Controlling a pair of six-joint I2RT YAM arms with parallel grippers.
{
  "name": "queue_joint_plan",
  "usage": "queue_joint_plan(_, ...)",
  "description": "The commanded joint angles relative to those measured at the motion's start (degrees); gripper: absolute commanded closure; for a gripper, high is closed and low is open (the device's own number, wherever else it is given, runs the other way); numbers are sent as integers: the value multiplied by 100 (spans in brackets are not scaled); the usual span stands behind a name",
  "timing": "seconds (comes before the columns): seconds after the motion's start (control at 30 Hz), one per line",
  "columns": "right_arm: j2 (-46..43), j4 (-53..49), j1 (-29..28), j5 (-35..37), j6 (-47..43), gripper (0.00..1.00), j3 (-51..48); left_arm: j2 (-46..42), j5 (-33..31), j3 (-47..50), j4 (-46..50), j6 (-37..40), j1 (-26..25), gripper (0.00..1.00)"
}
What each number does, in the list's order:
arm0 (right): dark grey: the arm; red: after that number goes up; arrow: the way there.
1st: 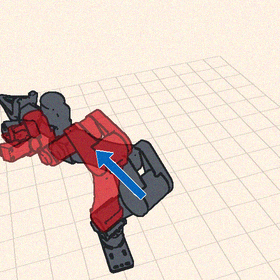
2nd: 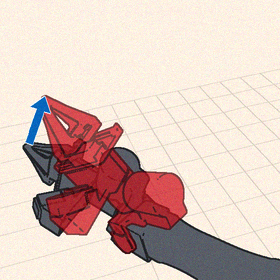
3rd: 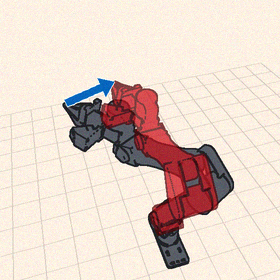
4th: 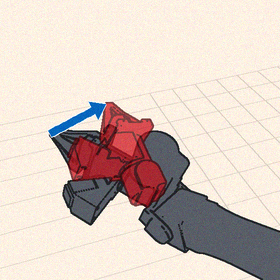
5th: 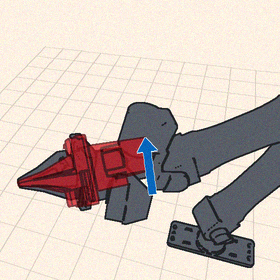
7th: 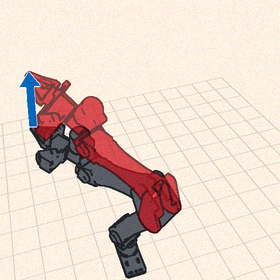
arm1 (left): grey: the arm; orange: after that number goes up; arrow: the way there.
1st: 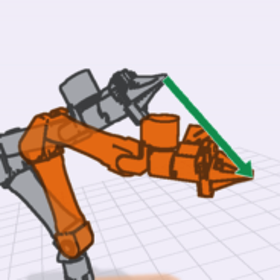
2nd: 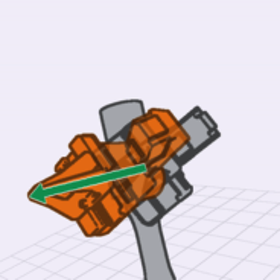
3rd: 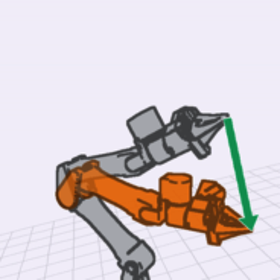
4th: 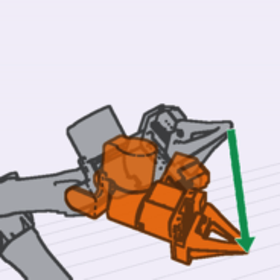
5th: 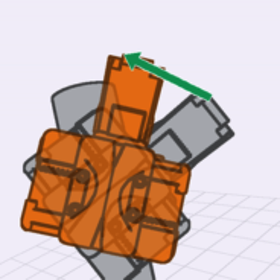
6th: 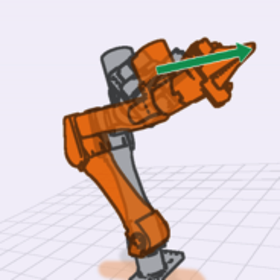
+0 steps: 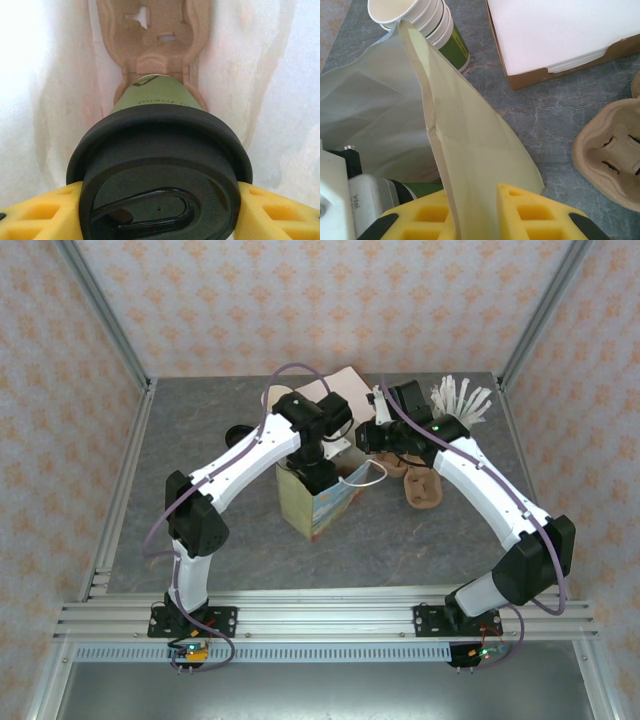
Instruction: Pack the takeout coffee
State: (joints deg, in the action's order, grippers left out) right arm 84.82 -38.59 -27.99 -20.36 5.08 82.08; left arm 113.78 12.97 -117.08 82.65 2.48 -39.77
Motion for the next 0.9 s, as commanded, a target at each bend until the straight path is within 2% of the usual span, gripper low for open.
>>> queue_joint_plan(0.0, -2, -131, -57, 130, -27, 78, 136, 90, -208, -133, 221, -116, -34, 69)
queue_joint_plan(0.5, 8, -155, -49, 181, -32, 78, 144, 267, -120, -75, 301, 270, -57, 69)
queue_joint_plan(0.87, 24, -131, -52, 139, 8, 78, 167, 400, -179, -105, 368, 227, -48, 69)
